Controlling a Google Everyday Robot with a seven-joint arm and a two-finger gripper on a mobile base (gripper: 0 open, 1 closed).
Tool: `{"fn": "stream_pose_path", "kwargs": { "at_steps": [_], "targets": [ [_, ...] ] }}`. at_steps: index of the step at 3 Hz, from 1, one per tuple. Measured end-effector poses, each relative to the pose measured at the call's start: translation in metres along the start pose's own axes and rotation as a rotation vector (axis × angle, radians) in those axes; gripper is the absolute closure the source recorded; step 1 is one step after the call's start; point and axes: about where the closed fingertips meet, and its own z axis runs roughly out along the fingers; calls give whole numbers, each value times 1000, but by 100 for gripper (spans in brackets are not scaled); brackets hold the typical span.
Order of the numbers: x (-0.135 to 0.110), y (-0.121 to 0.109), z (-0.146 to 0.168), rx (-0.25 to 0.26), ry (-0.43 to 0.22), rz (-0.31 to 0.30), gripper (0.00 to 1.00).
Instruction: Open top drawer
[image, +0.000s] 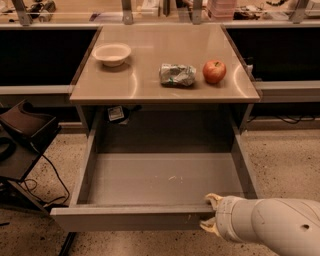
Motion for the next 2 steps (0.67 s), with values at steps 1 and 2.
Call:
{"fn": "stream_pose_path", "kwargs": {
  "at_steps": [1,2],
  "targets": [
    [0,0,-1,0,0,0,92],
    [0,0,-1,0,0,0,69]
  ]
}}
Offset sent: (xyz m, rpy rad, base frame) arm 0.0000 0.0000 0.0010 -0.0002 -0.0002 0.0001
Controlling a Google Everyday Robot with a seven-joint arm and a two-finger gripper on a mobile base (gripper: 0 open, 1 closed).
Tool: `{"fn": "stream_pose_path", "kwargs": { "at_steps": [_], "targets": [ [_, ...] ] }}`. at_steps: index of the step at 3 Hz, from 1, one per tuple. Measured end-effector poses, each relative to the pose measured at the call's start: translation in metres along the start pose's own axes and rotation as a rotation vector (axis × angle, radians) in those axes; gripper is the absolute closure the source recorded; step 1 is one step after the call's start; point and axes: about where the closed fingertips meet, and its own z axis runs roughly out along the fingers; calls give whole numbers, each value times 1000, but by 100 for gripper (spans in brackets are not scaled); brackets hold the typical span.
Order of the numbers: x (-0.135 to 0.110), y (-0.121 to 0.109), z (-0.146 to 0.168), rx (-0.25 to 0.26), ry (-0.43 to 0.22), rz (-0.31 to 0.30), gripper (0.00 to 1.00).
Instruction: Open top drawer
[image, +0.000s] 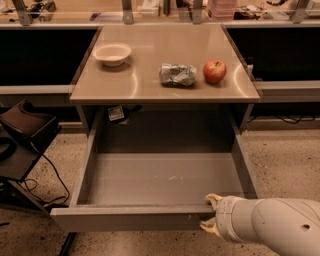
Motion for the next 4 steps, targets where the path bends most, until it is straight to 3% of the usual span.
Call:
{"fn": "stream_pose_path", "kwargs": {
  "at_steps": [3,4],
  "targets": [
    [0,0,0,0,0,0,0],
    [0,0,0,0,0,0,0]
  ]
}}
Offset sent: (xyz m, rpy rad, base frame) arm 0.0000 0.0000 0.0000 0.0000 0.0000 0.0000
